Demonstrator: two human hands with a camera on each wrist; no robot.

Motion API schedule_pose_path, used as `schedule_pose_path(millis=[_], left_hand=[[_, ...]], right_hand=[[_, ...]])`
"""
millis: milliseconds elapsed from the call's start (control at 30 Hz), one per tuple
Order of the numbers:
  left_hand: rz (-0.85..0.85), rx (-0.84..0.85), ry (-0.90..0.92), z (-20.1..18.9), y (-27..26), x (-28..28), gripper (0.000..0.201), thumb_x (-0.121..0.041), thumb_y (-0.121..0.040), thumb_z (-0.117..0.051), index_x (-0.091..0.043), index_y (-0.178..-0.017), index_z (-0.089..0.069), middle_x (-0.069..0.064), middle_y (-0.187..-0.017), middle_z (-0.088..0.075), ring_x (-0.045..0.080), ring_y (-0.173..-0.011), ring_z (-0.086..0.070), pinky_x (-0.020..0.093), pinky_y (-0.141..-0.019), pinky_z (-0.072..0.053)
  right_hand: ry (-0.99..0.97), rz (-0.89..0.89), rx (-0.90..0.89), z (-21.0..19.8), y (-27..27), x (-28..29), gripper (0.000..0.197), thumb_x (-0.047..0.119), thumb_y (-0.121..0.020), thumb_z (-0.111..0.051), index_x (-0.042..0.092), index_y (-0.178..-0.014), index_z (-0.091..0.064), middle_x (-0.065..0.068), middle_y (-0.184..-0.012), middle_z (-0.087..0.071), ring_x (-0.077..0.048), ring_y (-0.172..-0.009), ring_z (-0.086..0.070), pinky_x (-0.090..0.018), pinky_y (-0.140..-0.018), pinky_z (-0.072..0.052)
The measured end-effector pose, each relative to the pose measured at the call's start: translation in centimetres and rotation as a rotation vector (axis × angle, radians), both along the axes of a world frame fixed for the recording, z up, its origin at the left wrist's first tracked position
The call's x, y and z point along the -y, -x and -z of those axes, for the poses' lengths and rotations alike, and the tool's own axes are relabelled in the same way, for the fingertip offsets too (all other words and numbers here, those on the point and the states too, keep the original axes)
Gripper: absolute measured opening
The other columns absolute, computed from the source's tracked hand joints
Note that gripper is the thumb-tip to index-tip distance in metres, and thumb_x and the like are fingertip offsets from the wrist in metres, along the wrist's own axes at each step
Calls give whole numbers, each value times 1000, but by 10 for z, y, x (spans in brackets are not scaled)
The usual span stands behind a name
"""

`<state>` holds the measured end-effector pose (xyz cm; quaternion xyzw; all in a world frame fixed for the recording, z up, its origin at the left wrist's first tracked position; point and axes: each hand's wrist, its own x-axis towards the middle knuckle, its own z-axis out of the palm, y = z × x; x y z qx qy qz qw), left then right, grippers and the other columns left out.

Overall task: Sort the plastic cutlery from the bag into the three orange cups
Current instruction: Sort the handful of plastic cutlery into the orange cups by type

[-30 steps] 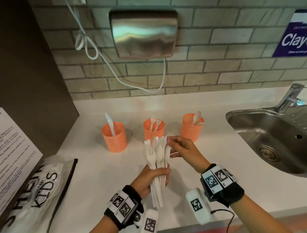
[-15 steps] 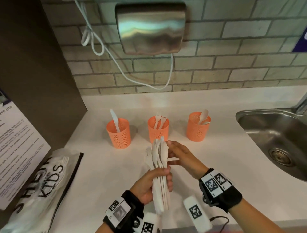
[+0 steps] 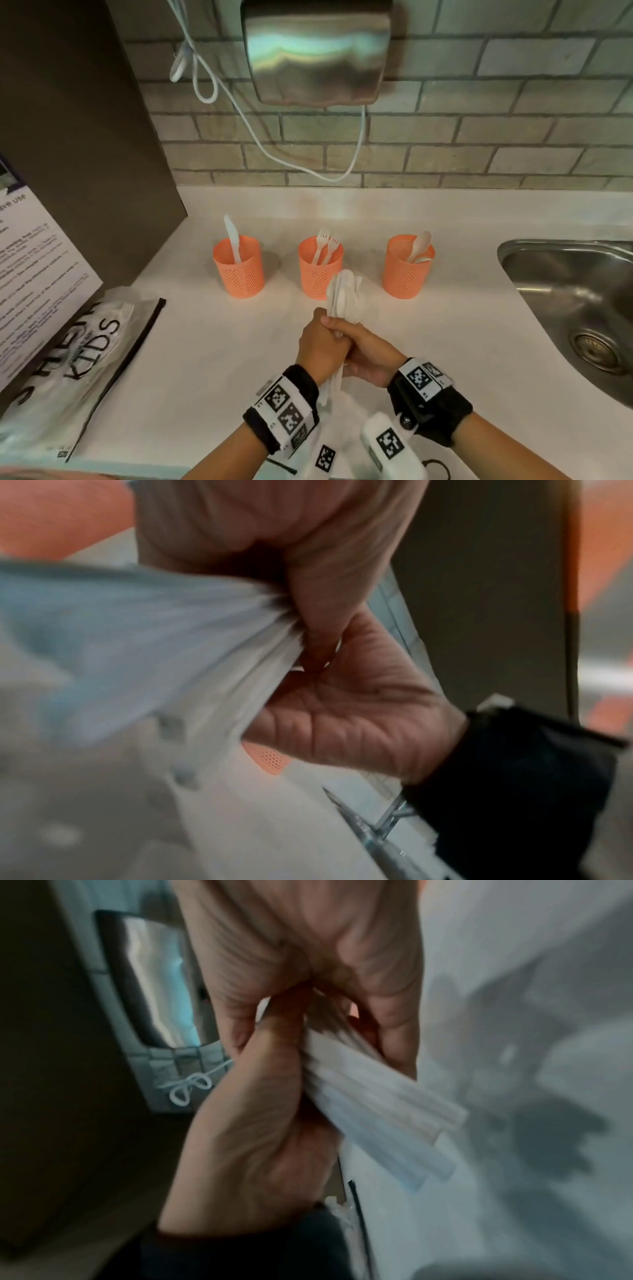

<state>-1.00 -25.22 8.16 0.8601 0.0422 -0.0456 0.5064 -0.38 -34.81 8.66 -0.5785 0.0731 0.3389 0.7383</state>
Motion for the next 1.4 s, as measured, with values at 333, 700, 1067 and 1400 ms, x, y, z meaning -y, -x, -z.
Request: schedule_pose_path(millis=[333, 700, 1067, 1400], left_hand=[[261, -201, -146, -5, 3, 9, 93, -45, -73, -43, -12, -149, 0, 13, -144, -28, 32, -137, -23, 43, -115, -26], [371, 114, -416, -24, 3, -22, 40, -32, -93, -50, -20, -131, -51, 3, -122, -42, 16, -113, -40, 15, -92, -33], [148, 166, 168, -39, -31, -42, 11, -27, -80, -70, -18, -76, -66, -6, -72, -64, 7, -62, -54, 21, -64, -44], [213, 169, -310, -37, -36, -19, 37, -26, -86, -58, -20, -54, -40, -6, -55, -47, 18, -65, -51, 25, -58, -34]], right_hand=[[-231, 237, -177, 9, -8, 2, 33, 36, -87, -56, 21, -116, -60, -6, -117, -63, -16, -121, -51, -34, -113, -31], [-245, 409, -195, 6, -15, 0, 25, 21, -86, -53, 10, -65, -60, -4, -55, -58, -15, -51, -60, -23, -53, -53], [-74, 425, 76, 6, -10, -10, 6, 0, -83, -54, 4, -83, -58, -7, -59, -52, -15, -46, -56, -26, -49, -50], [44, 393, 162, 8, -1, -14, 14, -8, -80, -57, 3, -88, -62, -1, -49, -60, -12, -42, -55, -22, -45, -48]])
